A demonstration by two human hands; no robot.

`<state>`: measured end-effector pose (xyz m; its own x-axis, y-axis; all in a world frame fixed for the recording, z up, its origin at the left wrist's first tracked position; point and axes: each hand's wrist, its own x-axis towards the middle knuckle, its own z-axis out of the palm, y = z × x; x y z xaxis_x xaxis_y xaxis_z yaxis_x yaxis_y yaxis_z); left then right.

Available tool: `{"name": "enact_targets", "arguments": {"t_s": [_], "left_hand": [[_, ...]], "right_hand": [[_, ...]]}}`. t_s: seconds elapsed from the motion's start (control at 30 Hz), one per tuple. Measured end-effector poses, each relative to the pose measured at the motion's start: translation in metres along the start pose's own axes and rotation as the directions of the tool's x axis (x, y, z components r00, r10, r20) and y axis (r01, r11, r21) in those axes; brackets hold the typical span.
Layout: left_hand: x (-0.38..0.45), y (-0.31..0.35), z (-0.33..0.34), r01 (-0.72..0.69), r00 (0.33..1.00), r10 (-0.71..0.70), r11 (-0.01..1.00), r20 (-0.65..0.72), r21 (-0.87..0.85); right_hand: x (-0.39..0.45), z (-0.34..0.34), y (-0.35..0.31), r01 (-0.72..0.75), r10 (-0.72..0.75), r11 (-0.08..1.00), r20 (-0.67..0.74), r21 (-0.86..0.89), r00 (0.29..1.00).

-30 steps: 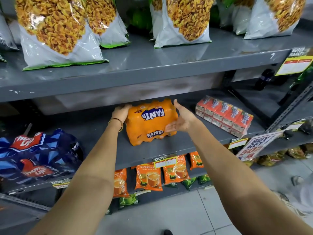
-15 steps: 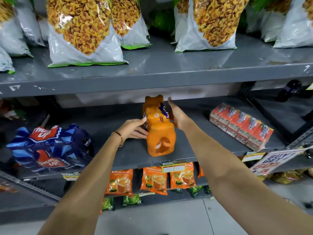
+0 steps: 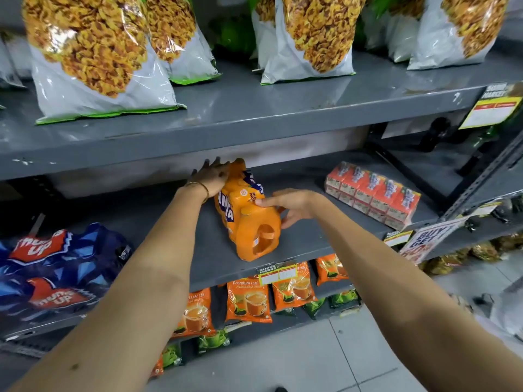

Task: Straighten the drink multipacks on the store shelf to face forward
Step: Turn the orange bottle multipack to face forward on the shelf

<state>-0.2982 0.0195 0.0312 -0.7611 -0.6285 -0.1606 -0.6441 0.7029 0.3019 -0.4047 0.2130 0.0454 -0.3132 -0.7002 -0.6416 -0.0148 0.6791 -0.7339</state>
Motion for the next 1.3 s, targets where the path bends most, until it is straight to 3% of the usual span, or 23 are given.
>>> {"name": "enact_targets", "arguments": {"t_s": [0.13, 0.3, 0.37, 0.47, 0.53, 0.6, 0.67, 0.77, 0.93, 1.3], "left_hand": [[-0.012, -0.005, 0.005, 0.008, 0.994, -0.006, 1.000, -0.107, 0.019], [-0.036, -0.009, 0.026, 0.019, 0.939, -0.066, 0.990, -0.339, -0.142], [-0.052, -0.010, 0.031, -0.009, 0.878, -0.088, 0.980, -0.471, -0.200], [-0.072, -0.004, 0.042, -0.031, 0.827, -0.155, 0.947, -0.540, -0.319], [-0.080, -0.001, 0.046, -0.031, 0.811, -0.254, 0.881, -0.526, -0.473], [-0.083, -0.001, 0.048, -0.042, 0.823, -0.374, 0.711, -0.429, -0.701], [-0.085, -0.002, 0.049, 0.049, 0.883, -0.421, 0.520, -0.206, -0.853], [-0.083, -0.002, 0.053, 0.230, 0.934, -0.346, 0.398, 0.087, -0.888], [-0.083, 0.001, 0.054, 0.296, 0.910, -0.401, 0.456, 0.104, -0.839], [-0.121, 0.010, 0.065, 0.253, 0.901, -0.434, 0.524, 0.001, -0.813]], "right_hand": [[-0.006, -0.008, -0.005, 0.020, -0.021, 1.000, -0.066, -0.006, 0.998], [0.003, -0.030, -0.007, 0.052, -0.043, 0.998, -0.251, 0.031, 0.967], [0.011, -0.033, -0.006, 0.073, -0.057, 0.997, -0.402, 0.024, 0.914], [0.019, -0.025, -0.006, 0.089, -0.132, 0.991, -0.617, -0.099, 0.776], [0.022, -0.017, -0.003, 0.119, -0.152, 0.988, -0.672, -0.095, 0.725], [0.025, -0.011, 0.004, 0.177, -0.115, 0.984, -0.650, 0.030, 0.751], [0.024, -0.005, 0.012, 0.215, -0.103, 0.969, -0.601, 0.119, 0.793], [0.026, 0.001, 0.022, 0.198, -0.057, 0.954, -0.508, 0.227, 0.859], [0.026, 0.001, 0.022, 0.133, -0.005, 0.957, -0.442, 0.259, 0.897], [0.000, 0.011, 0.039, 0.117, -0.019, 0.970, -0.414, 0.214, 0.910]]}}
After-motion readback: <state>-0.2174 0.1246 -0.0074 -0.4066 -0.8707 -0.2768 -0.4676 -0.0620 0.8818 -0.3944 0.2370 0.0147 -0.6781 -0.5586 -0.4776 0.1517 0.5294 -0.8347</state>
